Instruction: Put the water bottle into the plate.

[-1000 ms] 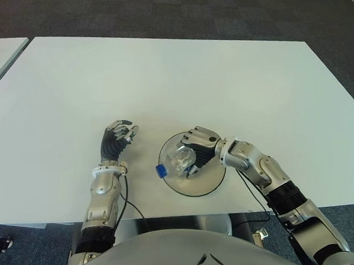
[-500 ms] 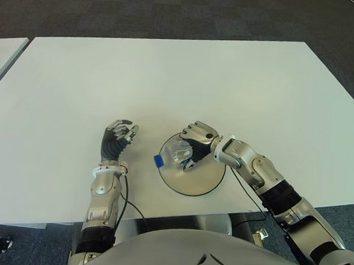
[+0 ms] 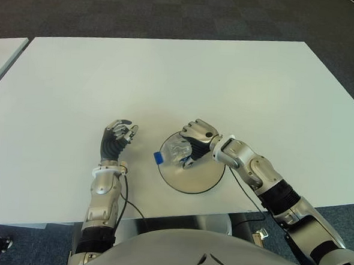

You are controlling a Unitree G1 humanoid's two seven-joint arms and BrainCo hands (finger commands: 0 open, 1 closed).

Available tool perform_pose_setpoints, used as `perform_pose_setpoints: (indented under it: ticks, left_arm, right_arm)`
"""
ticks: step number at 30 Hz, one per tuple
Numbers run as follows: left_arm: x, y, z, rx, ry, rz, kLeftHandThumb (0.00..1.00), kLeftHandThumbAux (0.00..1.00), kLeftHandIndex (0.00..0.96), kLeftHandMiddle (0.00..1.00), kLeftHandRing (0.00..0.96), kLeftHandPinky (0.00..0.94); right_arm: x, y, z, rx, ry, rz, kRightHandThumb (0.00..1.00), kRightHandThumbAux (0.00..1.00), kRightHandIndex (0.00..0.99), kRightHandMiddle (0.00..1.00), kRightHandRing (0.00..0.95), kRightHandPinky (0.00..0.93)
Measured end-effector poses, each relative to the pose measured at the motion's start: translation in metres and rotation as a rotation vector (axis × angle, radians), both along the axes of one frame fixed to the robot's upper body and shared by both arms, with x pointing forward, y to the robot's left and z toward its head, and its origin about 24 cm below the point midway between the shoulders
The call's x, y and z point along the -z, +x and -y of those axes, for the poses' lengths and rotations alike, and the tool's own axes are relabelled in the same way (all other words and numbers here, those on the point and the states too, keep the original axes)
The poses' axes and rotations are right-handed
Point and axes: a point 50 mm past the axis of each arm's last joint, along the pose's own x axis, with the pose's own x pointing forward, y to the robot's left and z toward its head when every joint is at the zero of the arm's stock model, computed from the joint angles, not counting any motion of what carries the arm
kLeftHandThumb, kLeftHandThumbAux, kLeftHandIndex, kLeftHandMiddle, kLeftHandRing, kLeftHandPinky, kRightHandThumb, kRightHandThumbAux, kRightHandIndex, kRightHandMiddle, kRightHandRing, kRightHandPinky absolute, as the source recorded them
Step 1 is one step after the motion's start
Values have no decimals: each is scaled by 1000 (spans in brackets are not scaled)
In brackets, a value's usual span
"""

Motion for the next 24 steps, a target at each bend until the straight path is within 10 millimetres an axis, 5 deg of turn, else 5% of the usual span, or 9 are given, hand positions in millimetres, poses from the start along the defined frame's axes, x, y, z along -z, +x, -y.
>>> perform_pose_setpoints:
  ticks: [1,5,8,11,17,24]
  left_arm:
    - [0,0,0,0,0,0,708,714,436,711,695,686]
    - [0,0,0,0,-1,0,708,714,436,714,697,686]
    - [0,0,0,0,-2,1,708,714,436,715,699,687]
    - [0,0,0,0,-2,1,708,714,436,716,700,685]
    - [0,1,0,1,-1,2,709,714,436,711,697,679]
    - [0,1,0,0,0,-2,709,714,436,709,694,680]
  right_arm:
    - [0,0,0,-2,2,4,696,727,432,775,754,735]
    - [1,-1,1,-21,11,16,682,729,412,476,485,507]
    - [1,-2,2,-35,8,16,462,679,157,229,243,290]
    - [0,-1,2,-56,-10,14,451,556,51,78,83,103]
    - [-3,2,2,-122,-69,37,539,303,5,8,8,10]
    - [3,1,9,-140,-61,84,565,206,0,0,0,0]
